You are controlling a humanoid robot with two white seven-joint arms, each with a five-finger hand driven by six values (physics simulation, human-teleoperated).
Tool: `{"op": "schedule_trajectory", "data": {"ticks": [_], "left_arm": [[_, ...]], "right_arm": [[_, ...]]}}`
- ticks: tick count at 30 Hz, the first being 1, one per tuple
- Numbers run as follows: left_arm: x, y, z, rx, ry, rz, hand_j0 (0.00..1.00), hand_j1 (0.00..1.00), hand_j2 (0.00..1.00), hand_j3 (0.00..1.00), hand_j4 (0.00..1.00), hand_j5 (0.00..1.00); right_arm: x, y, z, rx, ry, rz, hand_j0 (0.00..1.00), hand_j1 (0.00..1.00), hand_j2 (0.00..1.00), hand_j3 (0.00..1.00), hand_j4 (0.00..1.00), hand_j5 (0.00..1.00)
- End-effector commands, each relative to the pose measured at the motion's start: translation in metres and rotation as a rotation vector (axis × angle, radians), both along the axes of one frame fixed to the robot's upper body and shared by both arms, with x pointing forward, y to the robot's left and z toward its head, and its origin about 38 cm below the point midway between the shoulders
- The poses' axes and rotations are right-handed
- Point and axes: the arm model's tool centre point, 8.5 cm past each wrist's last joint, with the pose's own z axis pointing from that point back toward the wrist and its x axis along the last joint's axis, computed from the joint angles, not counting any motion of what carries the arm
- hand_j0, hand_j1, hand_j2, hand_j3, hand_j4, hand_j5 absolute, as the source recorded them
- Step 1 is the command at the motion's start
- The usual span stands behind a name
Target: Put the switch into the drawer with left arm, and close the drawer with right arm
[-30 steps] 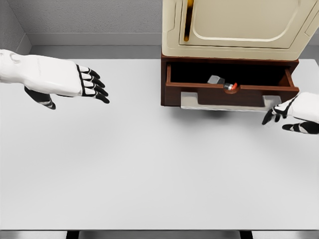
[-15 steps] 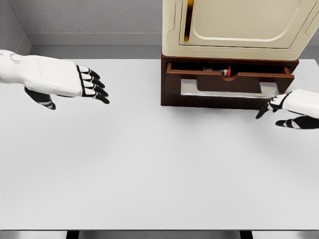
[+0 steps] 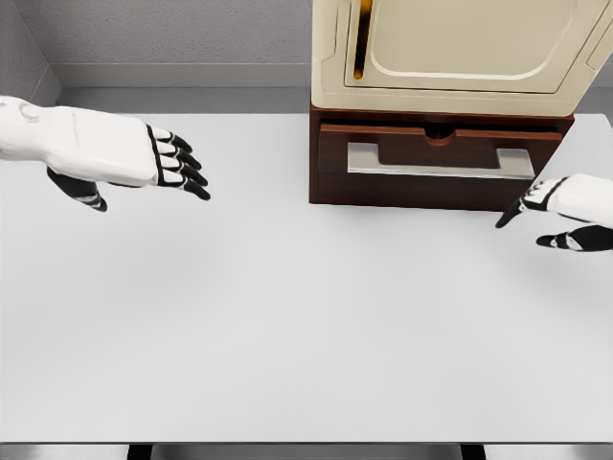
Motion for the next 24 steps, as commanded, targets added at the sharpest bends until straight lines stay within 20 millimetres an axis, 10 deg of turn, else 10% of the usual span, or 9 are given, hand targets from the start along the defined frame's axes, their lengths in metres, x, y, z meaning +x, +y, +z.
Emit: {"op": "schedule_trajectory", "data": {"ticks": [1, 8, 24], "left_arm": [[0.000, 0.000, 0.001, -0.005, 0.002, 0.003, 1.00, 1.00, 1.00, 1.00, 1.00, 1.00], [0.000, 0.000, 0.000, -0.004, 0.001, 0.003, 1.00, 1.00, 1.00, 1.00, 1.00, 1.00], [0.000, 0.002, 0.000, -0.005, 0.005, 0.009, 1.00, 1.00, 1.00, 1.00, 1.00, 1.00]], "right_arm": [[-0.007, 0.020, 0.009, 0.005, -0.025, 0.064, 0.68, 0.68, 0.68, 0.68, 0.68, 0.68], [0.001, 0.024, 0.029, 0.016, -0.083, 0.075, 0.68, 0.68, 0.68, 0.68, 0.68, 0.68], [0.019, 0.040, 0.004, 0.012, -0.022, 0.098, 0.68, 0.68, 0.68, 0.68, 0.68, 0.68]]}}
